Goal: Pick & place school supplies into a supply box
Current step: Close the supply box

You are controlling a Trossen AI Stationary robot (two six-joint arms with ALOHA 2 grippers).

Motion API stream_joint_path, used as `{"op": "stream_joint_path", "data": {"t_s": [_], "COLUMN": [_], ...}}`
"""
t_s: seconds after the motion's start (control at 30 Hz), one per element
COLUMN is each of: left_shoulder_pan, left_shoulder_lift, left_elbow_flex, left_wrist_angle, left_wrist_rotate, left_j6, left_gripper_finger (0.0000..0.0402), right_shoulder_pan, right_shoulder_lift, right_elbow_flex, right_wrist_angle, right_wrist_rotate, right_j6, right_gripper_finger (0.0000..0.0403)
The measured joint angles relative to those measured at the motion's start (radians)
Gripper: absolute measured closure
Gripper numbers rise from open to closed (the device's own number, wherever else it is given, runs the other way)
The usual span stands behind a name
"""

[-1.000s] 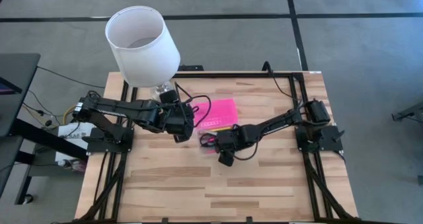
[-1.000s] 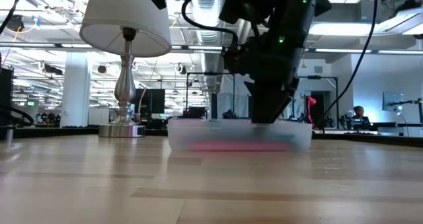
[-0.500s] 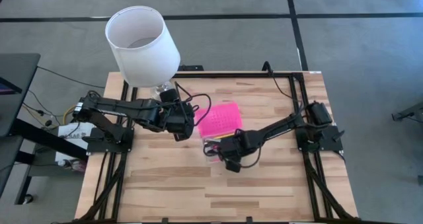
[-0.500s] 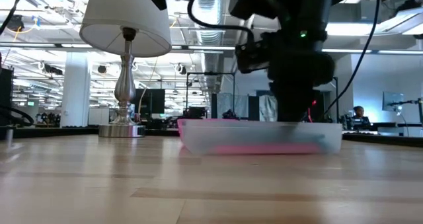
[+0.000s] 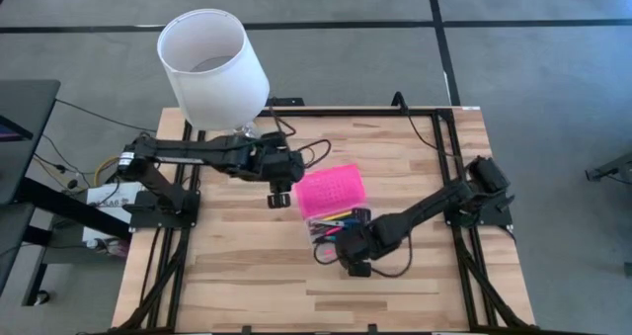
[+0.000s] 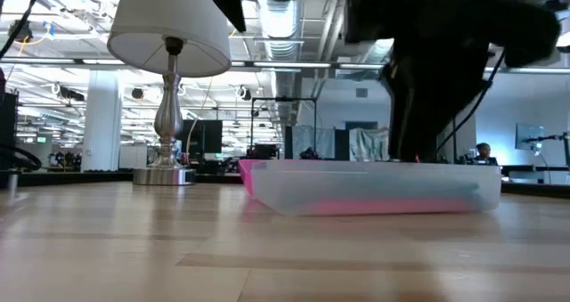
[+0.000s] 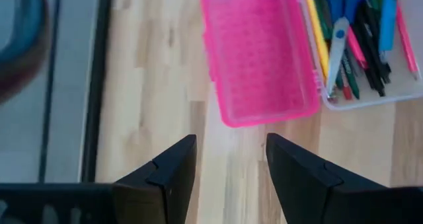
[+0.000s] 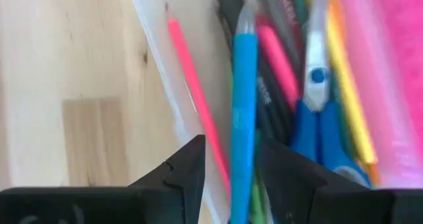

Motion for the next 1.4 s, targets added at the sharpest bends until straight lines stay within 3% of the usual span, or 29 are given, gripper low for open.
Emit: {"op": "stream_joint_path", "data": {"t_s": [0.33, 0.5, 0.73, 1.0, 1.4], "left_shoulder_pan": [0.104, 0.113, 0.114, 0.137, 0.197], "left_shoulder_lift": [0.163, 0.277, 0.396, 0.446, 0.491], "left_elbow_flex": [0.0, 0.0, 0.0, -0.001, 0.0], "left_wrist_angle": [0.126, 0.146, 0.131, 0.145, 0.167], "left_wrist_rotate": [0.263, 0.315, 0.317, 0.34, 0.391], "left_j6": [0.256, 0.342, 0.405, 0.432, 0.453], "left_gripper_finger": [0.0223, 0.0223, 0.0223, 0.0223, 0.0223], "right_shoulder_pan": [0.065, 0.086, 0.156, 0.263, 0.374], "right_shoulder_lift": [-0.111, -0.156, -0.155, -0.143, -0.054], "right_elbow_flex": [0.0, 0.002, 0.002, 0.002, 0.001], "right_wrist_angle": [-0.01, -0.028, -0.059, -0.075, -0.058], "right_wrist_rotate": [0.261, 0.317, 0.315, 0.303, 0.256], "right_j6": [0.317, 0.522, 0.826, 1.077, 1.086], "right_gripper_finger": [0.0269, 0.0269, 0.0269, 0.0269, 0.0269]}}
